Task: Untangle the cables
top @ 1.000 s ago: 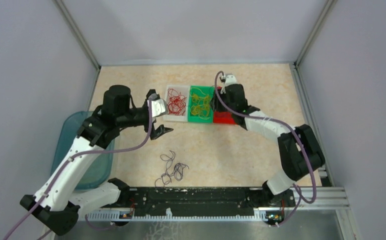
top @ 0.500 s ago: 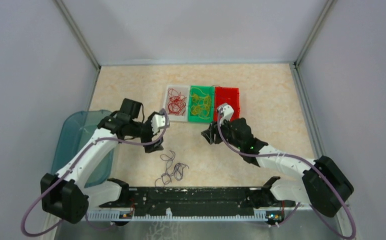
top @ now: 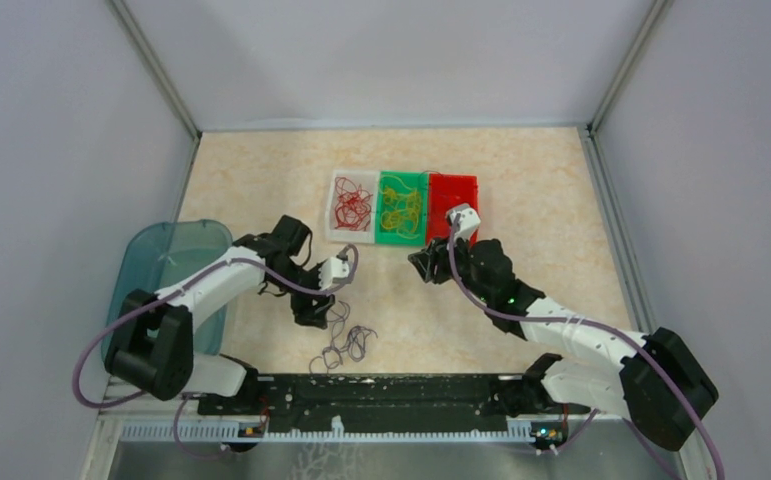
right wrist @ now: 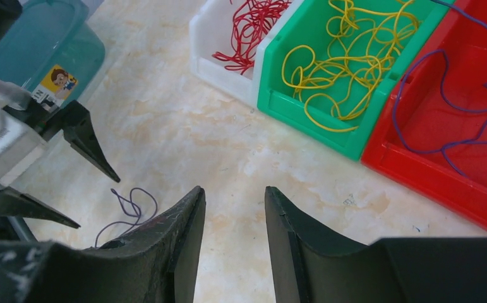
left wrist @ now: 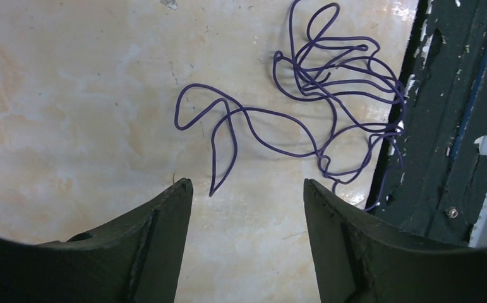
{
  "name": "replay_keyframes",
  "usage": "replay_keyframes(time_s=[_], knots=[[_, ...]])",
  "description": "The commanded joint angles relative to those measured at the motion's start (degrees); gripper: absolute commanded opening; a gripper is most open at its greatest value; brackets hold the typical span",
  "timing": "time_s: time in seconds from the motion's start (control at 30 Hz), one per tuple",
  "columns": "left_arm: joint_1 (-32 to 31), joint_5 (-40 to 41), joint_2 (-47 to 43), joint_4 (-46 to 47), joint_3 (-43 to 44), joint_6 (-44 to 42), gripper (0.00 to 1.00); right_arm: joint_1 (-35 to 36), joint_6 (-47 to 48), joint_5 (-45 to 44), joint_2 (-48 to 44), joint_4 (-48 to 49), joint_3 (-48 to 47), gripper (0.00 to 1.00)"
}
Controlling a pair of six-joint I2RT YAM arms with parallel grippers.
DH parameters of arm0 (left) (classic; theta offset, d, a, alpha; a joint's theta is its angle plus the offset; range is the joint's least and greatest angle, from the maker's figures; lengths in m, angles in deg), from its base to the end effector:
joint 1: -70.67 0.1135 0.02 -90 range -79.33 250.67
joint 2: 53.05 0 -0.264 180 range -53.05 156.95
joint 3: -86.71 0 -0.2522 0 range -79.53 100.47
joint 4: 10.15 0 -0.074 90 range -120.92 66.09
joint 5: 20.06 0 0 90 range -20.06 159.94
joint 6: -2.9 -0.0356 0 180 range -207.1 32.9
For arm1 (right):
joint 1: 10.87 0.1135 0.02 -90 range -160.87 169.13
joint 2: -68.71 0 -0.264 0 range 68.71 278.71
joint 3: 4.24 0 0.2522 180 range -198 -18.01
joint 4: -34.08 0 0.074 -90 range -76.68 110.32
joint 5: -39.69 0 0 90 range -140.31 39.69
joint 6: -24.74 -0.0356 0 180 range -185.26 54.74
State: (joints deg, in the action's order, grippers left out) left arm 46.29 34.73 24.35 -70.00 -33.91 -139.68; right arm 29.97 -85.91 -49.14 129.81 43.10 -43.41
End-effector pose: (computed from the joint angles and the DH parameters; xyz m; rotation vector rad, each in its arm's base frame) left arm 0.1955 -0.1111 0.1923 1.7459 2.0506 -0.7587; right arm 0.1759 0.1530 0.2259 -0.3420 1.8343 0.7763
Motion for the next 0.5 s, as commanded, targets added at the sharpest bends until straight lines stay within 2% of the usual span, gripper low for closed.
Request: replay_keyframes(time_s=[0.0, 0.2, 0.37, 0.47], knots=[[-0.2, -0.9, 3.9, 4.4, -1.3, -2.0, 0.7, 0.3, -1.2, -1.2, -2.4, 3.0, 0.5, 0.4], [-0.5, -2.0, 7.0, 6.9, -0.9, -1.4, 0.54, 0.3, -1.1, -1.4, -3.7, 2.0, 0.1, 0.37], [-0.7, -2.0, 7.2, 9.6, -1.6, -1.1, 0.18, 0.3, -1.5, -1.4, -3.7, 2.3, 0.3, 0.35], [-0.9, -1.8, 6.9, 10.2, -2.3, -1.4, 0.08, 0.3, -1.7, -1.5, -3.9, 2.2, 0.1, 0.34]])
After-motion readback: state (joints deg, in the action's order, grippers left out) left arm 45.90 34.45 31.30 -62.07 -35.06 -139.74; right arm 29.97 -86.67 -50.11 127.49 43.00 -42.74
